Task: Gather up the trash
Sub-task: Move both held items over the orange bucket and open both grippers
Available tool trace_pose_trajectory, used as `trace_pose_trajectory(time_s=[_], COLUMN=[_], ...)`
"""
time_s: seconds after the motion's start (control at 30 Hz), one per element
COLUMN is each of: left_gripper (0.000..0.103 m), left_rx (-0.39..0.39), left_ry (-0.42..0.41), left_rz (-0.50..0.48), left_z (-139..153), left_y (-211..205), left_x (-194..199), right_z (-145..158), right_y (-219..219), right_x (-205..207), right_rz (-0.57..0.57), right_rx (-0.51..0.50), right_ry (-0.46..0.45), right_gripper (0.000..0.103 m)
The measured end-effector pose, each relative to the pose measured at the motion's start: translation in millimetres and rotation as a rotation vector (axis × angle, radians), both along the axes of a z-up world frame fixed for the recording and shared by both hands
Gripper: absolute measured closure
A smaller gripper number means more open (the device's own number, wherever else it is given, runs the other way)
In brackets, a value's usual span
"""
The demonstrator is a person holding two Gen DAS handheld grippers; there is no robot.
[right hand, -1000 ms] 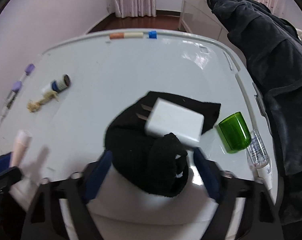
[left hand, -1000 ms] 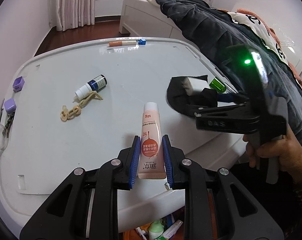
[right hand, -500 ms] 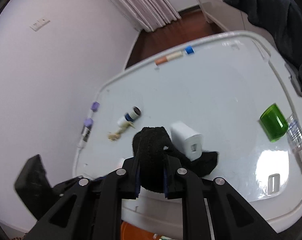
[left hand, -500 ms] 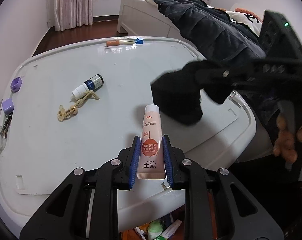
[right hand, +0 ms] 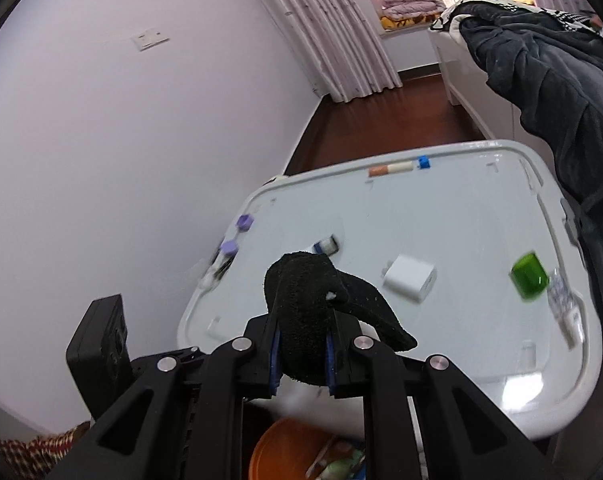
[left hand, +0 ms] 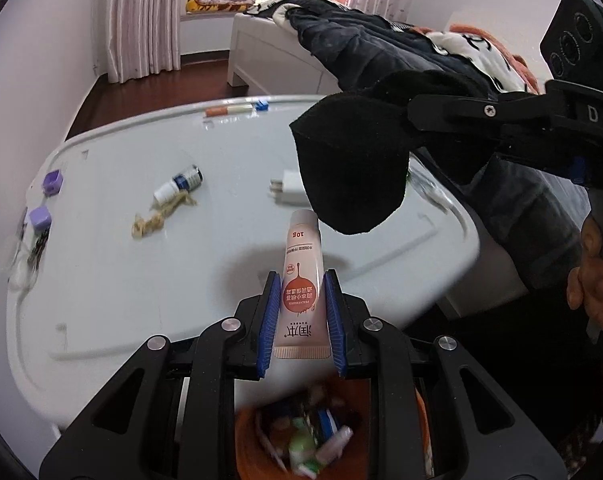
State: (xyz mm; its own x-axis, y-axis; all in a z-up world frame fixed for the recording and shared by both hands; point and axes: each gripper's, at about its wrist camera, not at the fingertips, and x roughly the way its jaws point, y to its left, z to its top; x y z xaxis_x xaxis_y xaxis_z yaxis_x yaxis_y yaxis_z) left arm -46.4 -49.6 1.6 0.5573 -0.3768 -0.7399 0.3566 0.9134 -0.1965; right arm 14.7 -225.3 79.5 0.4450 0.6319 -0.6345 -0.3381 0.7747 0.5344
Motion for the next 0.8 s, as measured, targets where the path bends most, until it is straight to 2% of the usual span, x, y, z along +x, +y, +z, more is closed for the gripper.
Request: trace_pose_trajectory(time_s=[0.13,0.23,0.37,0.57,0.67,0.7,0.8], left_gripper=[0.081,0.081,0.081,0.081,0.08,0.079,0.066], left_rx=[0.018,0.032,0.056,0.129,0.154,0.165,0.183], left_ry=[0.054,0.132,0.236,0.306,0.314,0.314,0.308], left_rz=[-0.012,-0.013,-0.006,0.018,0.033,0.04,0.059], left_z=[-3,-12,-34,-57,-59,-60,-61], left_y=[3,7,5,-5,-6,-6,-5], left_x=[-35,-61,-91,-95,-93,-92,-92], right_z=[0,-8,-35,-92,-119,-123,-131], right_y=[-2,-2,1,18,26,27,21], right_x=[-39,-71,-109,-143,-150,-152,-148], right_rz=[0.027,0.055,0.096,0.124,0.123,0.118,0.086], right_rx=[-0.011,-0.016,-0.024,-0.094,-0.167,-0.173,-0.169], right_ry=[0.014,0.058,0.152,0.293,0.356,0.37,0.403], right_gripper=[0.087,0.087,0.087,0.085,0.074,0.066,0.045])
